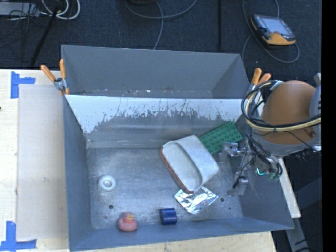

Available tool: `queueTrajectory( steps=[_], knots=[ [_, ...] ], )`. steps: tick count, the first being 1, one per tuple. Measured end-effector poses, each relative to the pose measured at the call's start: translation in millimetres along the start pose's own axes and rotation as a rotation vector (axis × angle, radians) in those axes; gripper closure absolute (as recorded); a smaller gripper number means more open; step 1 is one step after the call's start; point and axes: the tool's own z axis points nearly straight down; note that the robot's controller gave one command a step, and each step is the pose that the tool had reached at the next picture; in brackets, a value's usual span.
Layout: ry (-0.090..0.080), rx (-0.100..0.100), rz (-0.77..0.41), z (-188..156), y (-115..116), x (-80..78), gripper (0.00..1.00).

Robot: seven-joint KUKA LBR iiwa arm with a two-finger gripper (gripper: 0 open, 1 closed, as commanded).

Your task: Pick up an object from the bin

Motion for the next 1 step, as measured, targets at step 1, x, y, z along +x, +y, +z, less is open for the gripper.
queueTrajectory(
  steps=[1],
  knots=[
    [-0.005,0.002,-0.244,77.5,51.7,34.0,0.0]
  ],
)
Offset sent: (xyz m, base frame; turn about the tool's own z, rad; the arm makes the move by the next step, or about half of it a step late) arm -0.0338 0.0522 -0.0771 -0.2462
